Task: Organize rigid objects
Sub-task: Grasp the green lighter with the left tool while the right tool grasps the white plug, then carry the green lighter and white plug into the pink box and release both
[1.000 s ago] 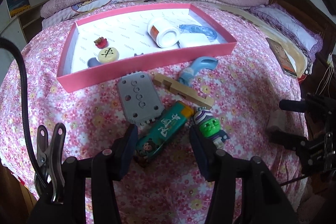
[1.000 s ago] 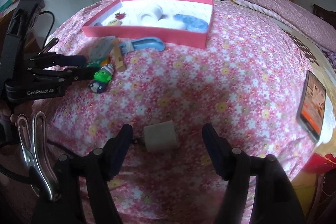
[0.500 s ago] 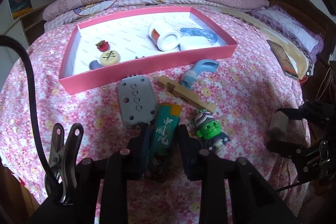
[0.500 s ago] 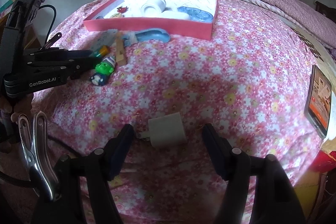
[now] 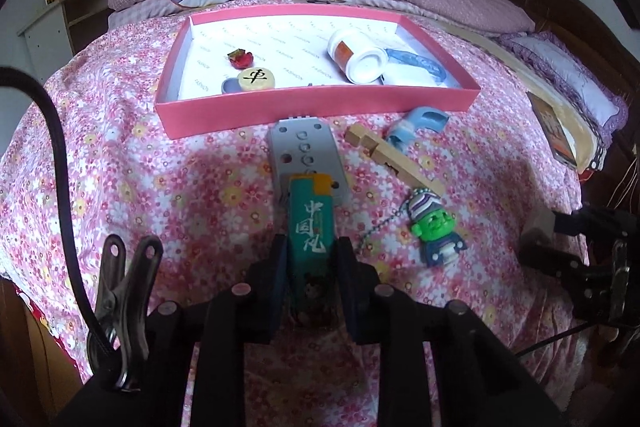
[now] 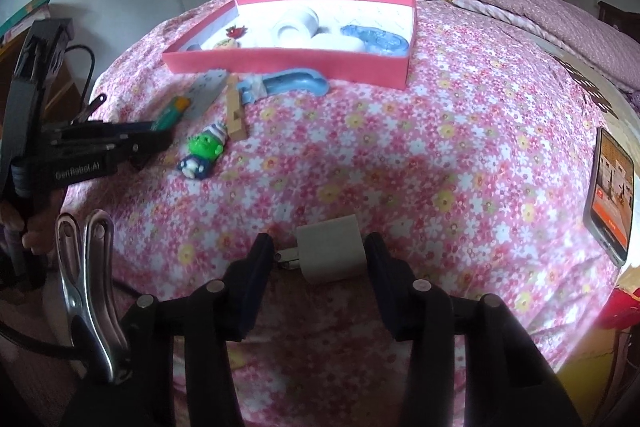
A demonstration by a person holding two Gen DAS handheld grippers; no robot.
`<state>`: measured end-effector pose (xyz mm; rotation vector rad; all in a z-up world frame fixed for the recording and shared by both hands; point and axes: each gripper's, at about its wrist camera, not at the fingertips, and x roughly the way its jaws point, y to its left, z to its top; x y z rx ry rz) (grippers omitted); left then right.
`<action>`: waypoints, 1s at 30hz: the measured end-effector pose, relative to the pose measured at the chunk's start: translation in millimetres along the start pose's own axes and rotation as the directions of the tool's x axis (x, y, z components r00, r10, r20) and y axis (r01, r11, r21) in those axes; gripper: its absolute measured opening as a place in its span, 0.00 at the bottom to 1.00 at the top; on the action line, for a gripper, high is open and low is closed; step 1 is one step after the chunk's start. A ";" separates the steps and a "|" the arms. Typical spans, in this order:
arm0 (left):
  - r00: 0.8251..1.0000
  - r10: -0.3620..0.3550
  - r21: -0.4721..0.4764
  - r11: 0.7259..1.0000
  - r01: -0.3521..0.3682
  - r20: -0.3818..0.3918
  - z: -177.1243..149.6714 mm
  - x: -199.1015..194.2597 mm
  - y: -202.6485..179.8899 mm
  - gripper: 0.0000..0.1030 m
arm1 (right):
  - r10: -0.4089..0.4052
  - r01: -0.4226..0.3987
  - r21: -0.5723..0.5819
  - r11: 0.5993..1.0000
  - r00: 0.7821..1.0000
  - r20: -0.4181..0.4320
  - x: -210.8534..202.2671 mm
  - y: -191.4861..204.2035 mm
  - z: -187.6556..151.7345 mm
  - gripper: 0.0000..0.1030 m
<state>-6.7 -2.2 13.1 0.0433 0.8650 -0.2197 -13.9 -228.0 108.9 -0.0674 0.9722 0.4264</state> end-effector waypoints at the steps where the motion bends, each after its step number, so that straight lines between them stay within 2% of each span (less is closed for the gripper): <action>1: 1.000 0.001 0.002 1.000 -0.001 0.001 0.1 0.4 -1.1 0.24 | 0.002 -0.002 0.001 1.000 1.000 0.003 0.6 0.3 2.0 0.47; 16: 1.000 0.019 0.011 1.000 -0.019 0.006 2.7 3.3 -5.2 0.25 | 0.033 -0.033 0.050 0.998 0.999 0.016 12.7 -1.5 11.7 0.47; 21: 1.000 -0.002 -0.016 1.000 0.002 0.010 2.9 -0.8 0.5 0.23 | 0.038 -0.040 0.068 0.997 0.999 0.028 11.3 -3.9 11.2 0.46; 30: 0.998 0.002 -0.047 0.999 0.001 0.062 11.1 -18.8 9.3 0.23 | 0.038 -0.042 0.068 0.997 0.997 0.060 3.7 -3.4 16.5 0.46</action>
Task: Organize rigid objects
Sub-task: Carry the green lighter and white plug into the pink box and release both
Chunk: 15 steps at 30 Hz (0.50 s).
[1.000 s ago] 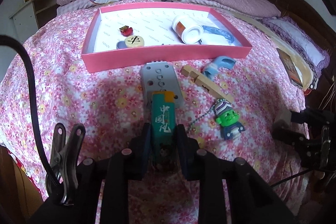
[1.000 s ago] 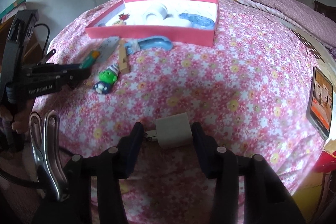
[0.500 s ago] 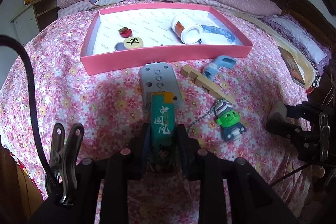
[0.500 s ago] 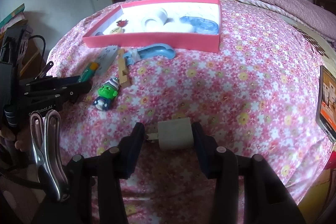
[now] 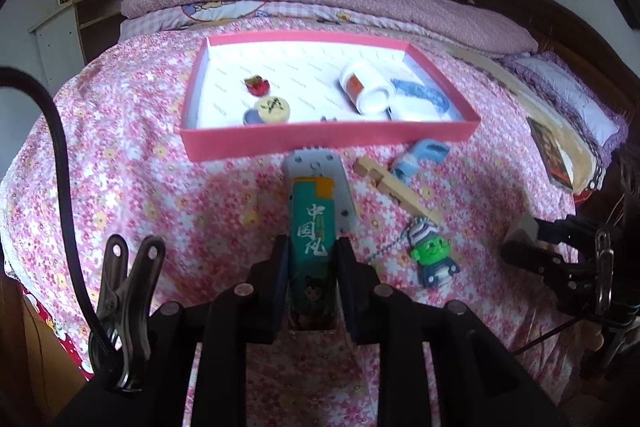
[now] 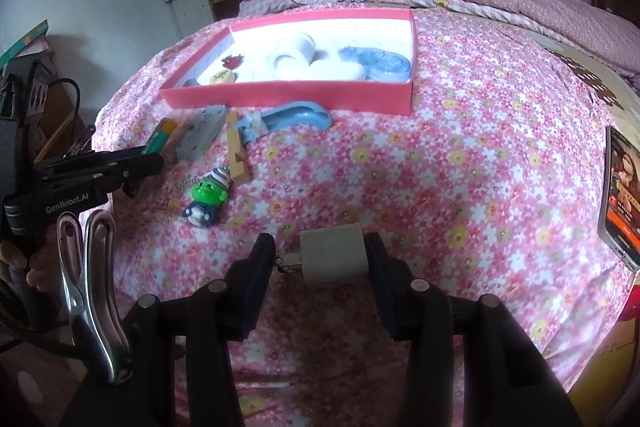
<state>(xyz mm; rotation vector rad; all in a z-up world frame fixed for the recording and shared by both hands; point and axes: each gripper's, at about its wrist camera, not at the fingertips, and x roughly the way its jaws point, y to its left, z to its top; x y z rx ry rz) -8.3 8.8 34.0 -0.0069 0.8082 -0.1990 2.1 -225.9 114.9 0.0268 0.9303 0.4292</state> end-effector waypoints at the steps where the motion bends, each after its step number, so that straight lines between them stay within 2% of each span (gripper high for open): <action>1: 1.000 0.000 -0.005 1.000 0.000 0.004 1.4 -1.3 1.4 0.23 | 0.000 0.000 0.000 1.000 1.000 0.003 -0.6 0.1 0.7 0.46; 15: 0.999 0.009 -0.020 1.000 -0.009 0.042 30.9 -3.0 7.6 0.23 | 0.023 -0.025 0.029 0.999 0.999 0.048 -2.2 -4.7 23.6 0.46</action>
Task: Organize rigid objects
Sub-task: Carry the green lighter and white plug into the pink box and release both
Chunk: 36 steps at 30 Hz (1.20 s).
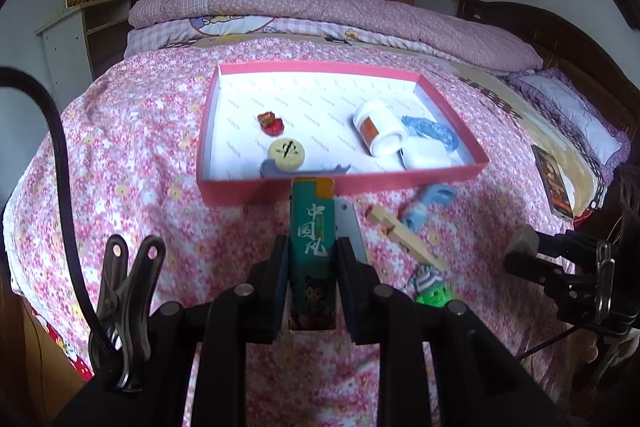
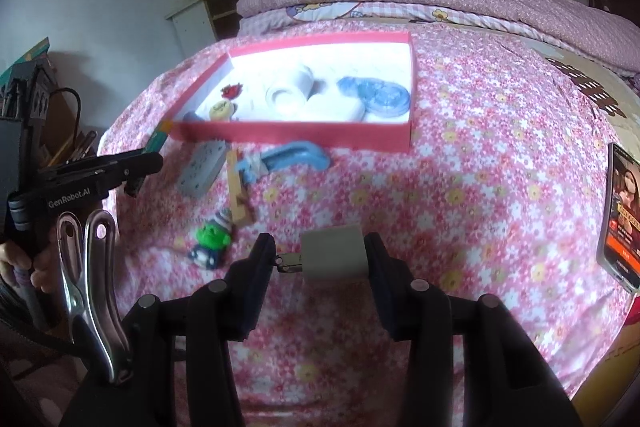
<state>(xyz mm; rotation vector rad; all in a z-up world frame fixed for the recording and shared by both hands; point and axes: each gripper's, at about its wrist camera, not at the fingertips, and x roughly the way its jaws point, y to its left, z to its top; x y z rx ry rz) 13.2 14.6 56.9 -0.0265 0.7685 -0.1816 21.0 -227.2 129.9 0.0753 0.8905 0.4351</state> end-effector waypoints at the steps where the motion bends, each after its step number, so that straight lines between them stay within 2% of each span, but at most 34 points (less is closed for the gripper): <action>1: 1.000 -0.001 0.000 1.000 0.001 0.003 2.3 0.9 -0.7 0.23 | 0.005 -0.005 0.007 1.000 1.000 0.006 -0.5 -0.7 3.1 0.46; 16: 1.000 -0.014 -0.032 0.999 0.014 0.001 52.1 37.4 1.5 0.23 | 0.014 -0.014 0.029 0.999 1.000 0.006 16.9 -2.9 26.8 0.46; 25: 1.000 0.020 -0.027 0.999 -0.020 0.020 78.8 60.9 2.3 0.23 | 0.011 -0.013 0.060 0.998 1.000 0.028 23.4 -9.5 49.6 0.46; 36: 0.999 0.033 -0.049 0.998 -0.034 -0.022 87.8 97.2 9.2 0.23 | 0.023 -0.027 0.084 0.996 0.999 0.049 34.6 -13.4 70.7 0.46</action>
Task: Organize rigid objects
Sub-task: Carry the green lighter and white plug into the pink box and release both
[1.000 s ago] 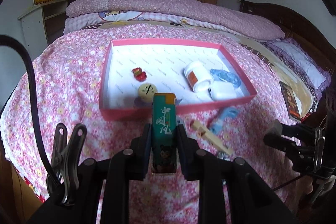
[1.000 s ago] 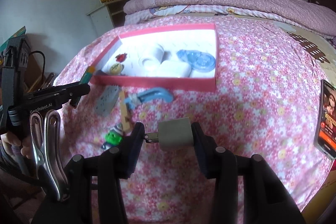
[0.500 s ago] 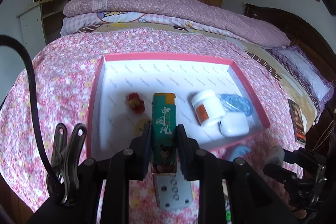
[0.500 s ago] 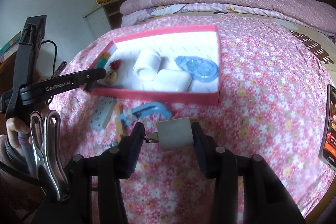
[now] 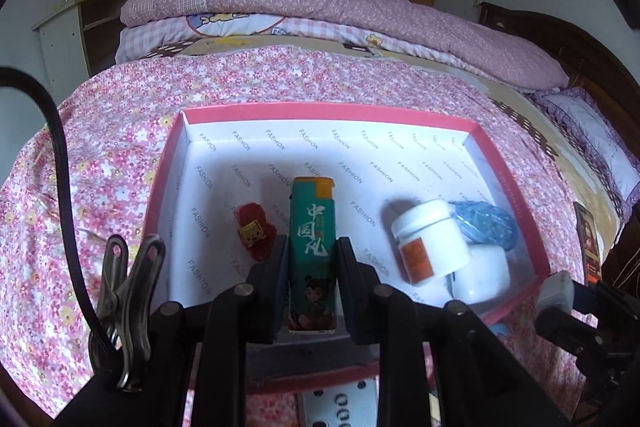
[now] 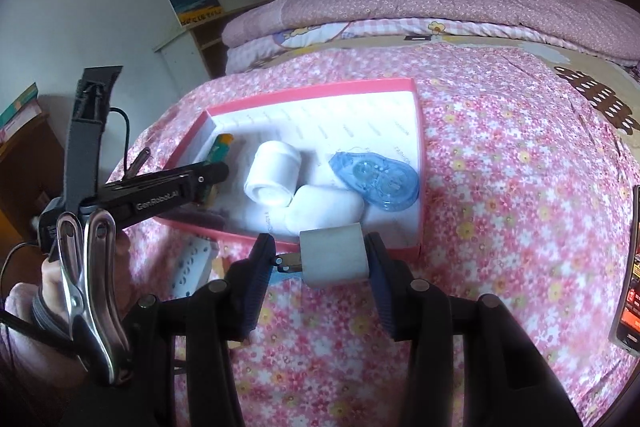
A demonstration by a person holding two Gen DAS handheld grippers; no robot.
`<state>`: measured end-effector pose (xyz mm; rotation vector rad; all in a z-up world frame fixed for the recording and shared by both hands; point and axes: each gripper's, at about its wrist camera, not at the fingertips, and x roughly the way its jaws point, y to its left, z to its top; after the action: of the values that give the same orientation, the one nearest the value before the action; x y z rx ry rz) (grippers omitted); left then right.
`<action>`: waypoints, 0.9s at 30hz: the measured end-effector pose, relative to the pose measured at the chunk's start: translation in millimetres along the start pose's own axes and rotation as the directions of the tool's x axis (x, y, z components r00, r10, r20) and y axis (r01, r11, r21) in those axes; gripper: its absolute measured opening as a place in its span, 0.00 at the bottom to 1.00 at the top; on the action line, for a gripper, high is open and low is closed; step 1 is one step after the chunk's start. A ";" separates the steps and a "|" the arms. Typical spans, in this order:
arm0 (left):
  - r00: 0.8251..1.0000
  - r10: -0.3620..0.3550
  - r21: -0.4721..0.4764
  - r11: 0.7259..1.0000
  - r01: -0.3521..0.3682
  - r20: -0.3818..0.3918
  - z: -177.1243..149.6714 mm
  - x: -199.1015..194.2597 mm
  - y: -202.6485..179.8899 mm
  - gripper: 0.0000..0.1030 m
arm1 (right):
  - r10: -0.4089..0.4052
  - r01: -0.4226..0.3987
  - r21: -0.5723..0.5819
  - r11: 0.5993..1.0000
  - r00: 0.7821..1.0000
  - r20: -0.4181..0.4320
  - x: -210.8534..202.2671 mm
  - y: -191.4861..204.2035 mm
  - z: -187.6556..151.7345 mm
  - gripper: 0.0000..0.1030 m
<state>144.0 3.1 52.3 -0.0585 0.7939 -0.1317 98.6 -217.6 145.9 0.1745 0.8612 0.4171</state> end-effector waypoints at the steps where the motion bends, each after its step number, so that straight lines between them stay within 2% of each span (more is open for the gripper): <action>1: 1.000 0.001 -0.002 1.000 -0.001 -0.003 0.7 2.6 0.5 0.23 | 0.001 -0.001 0.001 1.000 1.000 -0.001 1.3 -0.1 0.9 0.46; 7: 1.000 0.012 -0.003 1.000 -0.012 -0.012 3.2 14.9 1.5 0.23 | -0.009 0.009 0.005 1.000 1.000 0.001 5.6 -3.5 6.5 0.46; 21: 1.000 0.009 -0.003 1.000 -0.009 -0.005 3.8 17.9 0.8 0.24 | -0.048 0.048 -0.014 0.999 0.998 0.027 31.2 -3.1 45.3 0.46; 24: 1.000 0.004 -0.004 1.000 -0.004 -0.005 3.2 17.3 1.0 0.26 | -0.058 0.058 -0.011 0.998 0.998 0.028 37.8 -4.3 50.1 0.46; 27: 1.000 -0.006 0.000 1.000 0.006 -0.006 2.7 16.8 -0.9 0.33 | -0.071 0.071 -0.006 0.997 0.997 0.023 46.7 -7.0 55.2 0.46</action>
<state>157.5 -0.1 42.4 -0.0606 0.7999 -0.1372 169.8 -203.2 146.6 0.1415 0.8410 0.3506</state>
